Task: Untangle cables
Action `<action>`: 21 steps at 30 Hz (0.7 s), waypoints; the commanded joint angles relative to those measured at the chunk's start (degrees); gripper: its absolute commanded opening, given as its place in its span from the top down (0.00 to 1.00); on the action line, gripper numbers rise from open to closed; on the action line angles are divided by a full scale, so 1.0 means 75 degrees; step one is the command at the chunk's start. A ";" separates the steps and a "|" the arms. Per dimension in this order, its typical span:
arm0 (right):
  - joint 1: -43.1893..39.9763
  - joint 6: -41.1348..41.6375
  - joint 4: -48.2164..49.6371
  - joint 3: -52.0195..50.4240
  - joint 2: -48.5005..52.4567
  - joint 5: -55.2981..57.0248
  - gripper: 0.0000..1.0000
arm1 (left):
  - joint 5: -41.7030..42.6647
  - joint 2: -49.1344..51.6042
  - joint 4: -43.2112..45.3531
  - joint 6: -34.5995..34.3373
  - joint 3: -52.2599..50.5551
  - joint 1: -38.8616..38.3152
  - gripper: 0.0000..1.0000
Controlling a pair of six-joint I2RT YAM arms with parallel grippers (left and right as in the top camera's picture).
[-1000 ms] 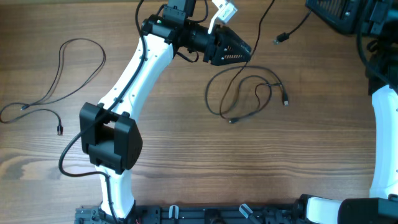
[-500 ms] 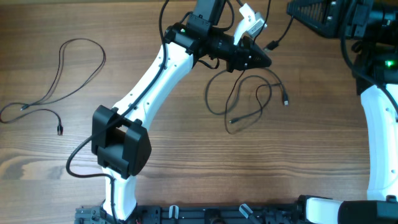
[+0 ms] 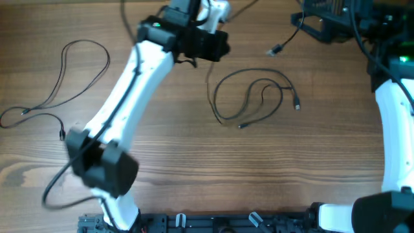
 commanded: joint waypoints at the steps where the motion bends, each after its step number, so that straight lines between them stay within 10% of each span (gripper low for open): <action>1: -0.0012 -0.2264 -0.0895 -0.0230 0.0306 0.0157 0.01 | -0.0787 -0.1215 -0.0428 0.0210 0.0041 0.0344 0.96; 10: -0.0006 -0.7423 -0.7659 -0.0332 0.0388 0.5045 0.00 | -0.0338 -0.2699 -0.0052 -0.0321 0.0044 0.1690 0.96; 21: -0.0003 -0.8778 -0.9690 -0.0332 0.0391 0.7120 0.00 | 0.0050 -0.3343 0.1868 -0.1475 0.0589 0.6129 0.96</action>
